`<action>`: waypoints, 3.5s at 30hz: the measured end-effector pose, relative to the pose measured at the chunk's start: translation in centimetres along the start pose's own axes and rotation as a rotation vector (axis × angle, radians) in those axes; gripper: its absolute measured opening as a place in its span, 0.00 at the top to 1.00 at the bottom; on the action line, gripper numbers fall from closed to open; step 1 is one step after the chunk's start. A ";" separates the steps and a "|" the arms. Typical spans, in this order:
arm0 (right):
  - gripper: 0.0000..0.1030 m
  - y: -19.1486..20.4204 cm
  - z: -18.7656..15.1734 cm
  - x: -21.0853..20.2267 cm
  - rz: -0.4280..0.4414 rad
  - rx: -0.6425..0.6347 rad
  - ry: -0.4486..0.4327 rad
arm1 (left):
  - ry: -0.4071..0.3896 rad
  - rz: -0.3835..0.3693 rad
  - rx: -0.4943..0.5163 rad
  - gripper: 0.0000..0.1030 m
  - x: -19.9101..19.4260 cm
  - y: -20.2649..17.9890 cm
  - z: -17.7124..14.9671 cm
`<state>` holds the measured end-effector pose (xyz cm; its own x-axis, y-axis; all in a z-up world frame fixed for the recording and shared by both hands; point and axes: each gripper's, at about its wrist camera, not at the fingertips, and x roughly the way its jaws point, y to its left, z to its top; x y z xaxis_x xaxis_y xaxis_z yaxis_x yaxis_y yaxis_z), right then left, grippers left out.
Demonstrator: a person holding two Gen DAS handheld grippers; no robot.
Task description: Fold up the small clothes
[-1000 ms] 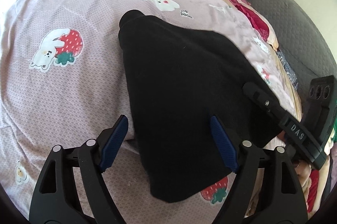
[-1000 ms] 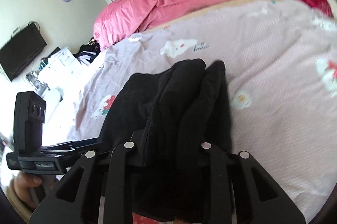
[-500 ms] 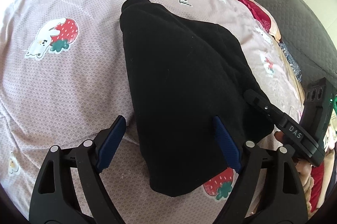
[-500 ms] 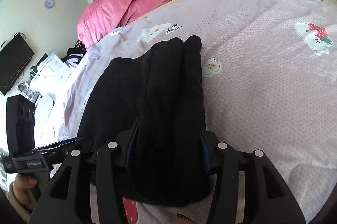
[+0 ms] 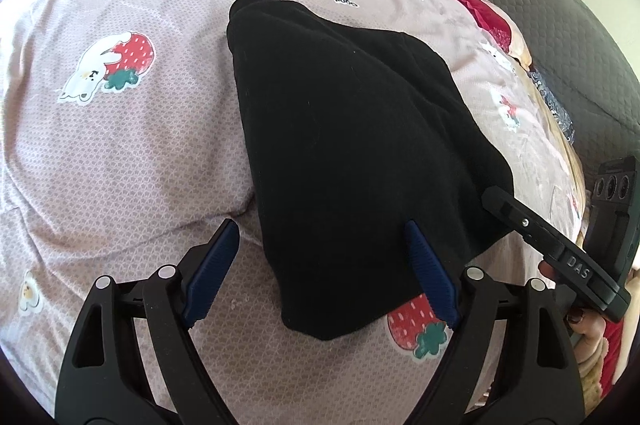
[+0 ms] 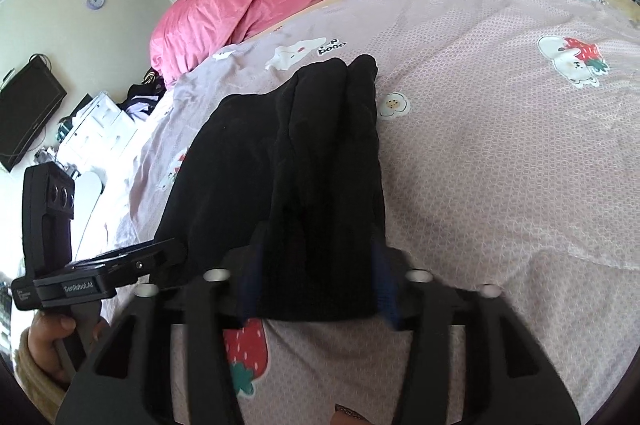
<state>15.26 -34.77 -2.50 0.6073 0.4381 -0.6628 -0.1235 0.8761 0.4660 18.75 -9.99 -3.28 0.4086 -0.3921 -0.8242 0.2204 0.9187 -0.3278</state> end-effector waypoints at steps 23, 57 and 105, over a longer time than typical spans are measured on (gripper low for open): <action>0.21 0.5 -1.2 -2.9 -0.175 -0.027 -0.085 | -0.010 -0.007 -0.014 0.25 -0.9 0.2 -1.4; 0.04 8.0 -0.7 -9.3 -0.150 -0.143 -0.289 | -0.269 0.129 0.020 0.09 -11.0 0.7 -2.4; 0.04 9.1 -11.3 -5.5 -0.301 -0.160 -0.145 | -0.211 0.235 -0.040 0.09 -9.8 3.8 -10.9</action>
<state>1.97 -26.94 -1.22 0.7387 0.1326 -0.6608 -0.0367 0.9869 0.1571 5.97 -2.12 -1.49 0.6202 -0.1661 -0.7667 0.0645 0.9848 -0.1612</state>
